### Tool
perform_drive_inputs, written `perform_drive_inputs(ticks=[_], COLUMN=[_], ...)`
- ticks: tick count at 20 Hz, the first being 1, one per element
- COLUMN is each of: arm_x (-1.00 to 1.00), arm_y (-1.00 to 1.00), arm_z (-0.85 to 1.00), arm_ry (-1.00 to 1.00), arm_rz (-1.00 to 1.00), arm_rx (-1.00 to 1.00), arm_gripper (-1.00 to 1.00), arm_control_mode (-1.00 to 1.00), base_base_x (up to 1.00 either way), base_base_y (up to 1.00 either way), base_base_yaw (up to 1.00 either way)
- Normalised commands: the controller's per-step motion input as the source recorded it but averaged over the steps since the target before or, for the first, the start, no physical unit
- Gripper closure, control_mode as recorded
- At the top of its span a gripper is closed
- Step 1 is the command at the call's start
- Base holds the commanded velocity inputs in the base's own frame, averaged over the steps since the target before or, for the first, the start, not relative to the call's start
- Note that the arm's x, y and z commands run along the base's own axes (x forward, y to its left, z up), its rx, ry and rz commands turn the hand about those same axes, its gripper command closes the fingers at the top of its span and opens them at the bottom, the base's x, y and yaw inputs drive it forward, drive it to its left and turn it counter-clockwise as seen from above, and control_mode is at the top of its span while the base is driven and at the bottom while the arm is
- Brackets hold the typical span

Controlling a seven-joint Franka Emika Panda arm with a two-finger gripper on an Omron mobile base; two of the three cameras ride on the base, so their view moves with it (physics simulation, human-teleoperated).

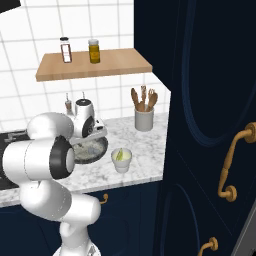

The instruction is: Grab a lemon wedge from the fridge and one ice cube from the ice bowl, and put them in the glass of lemonade.

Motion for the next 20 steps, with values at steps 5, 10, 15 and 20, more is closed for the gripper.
perform_drive_inputs(ticks=[5,10,15,20], arm_x=[0.2,0.1,0.08,0.02], arm_y=[0.0,0.02,0.03,0.01], arm_z=[-0.35,-0.3,-0.33,-0.14], arm_ry=[0.0,0.0,0.0,0.0], arm_rz=[0.0,0.0,0.0,0.0], arm_rx=[0.0,0.0,0.0,0.0], arm_gripper=[-1.0,-1.0,-1.0,-1.0], arm_control_mode=[-1.0,-1.0,-1.0,-1.0], base_base_x=[0.0,0.0,0.0,0.0], base_base_y=[0.0,0.0,0.0,0.0], base_base_yaw=[0.0,0.0,0.0,0.0])
